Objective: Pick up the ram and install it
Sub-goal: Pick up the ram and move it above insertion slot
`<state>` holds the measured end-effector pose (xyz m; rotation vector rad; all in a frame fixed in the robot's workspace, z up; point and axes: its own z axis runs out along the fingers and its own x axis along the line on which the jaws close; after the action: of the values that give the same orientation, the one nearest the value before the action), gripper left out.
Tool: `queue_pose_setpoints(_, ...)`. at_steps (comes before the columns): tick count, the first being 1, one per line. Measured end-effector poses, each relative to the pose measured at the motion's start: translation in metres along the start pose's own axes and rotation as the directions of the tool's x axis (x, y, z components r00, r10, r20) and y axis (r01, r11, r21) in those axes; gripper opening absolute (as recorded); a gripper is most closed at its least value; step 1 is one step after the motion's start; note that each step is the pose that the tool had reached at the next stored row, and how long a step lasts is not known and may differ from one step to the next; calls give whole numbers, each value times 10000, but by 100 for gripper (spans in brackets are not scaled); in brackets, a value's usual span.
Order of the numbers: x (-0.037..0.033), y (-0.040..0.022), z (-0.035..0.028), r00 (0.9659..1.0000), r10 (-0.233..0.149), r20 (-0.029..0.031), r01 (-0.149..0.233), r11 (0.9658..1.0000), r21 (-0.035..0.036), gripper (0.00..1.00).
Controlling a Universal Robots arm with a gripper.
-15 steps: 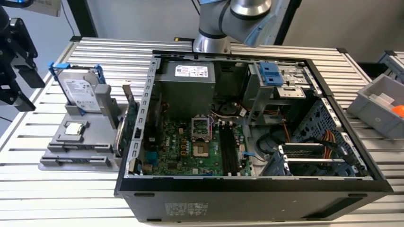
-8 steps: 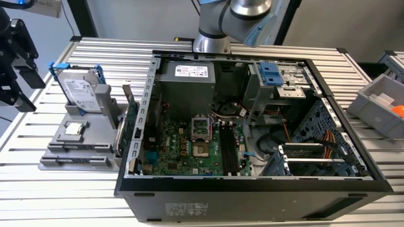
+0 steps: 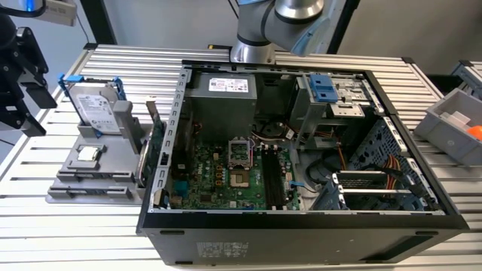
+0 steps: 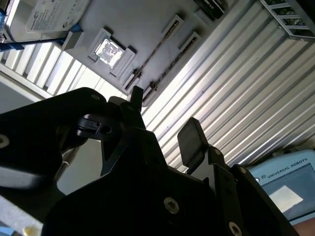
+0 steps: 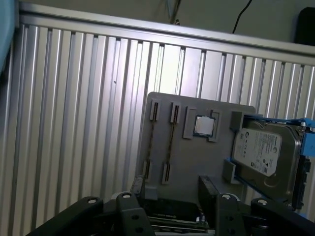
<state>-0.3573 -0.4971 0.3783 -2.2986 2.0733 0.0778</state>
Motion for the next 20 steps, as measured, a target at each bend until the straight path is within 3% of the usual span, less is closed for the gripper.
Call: queue_pose_setpoints(20,12,-15,151,10000,0,0,0,10000,-1,100)
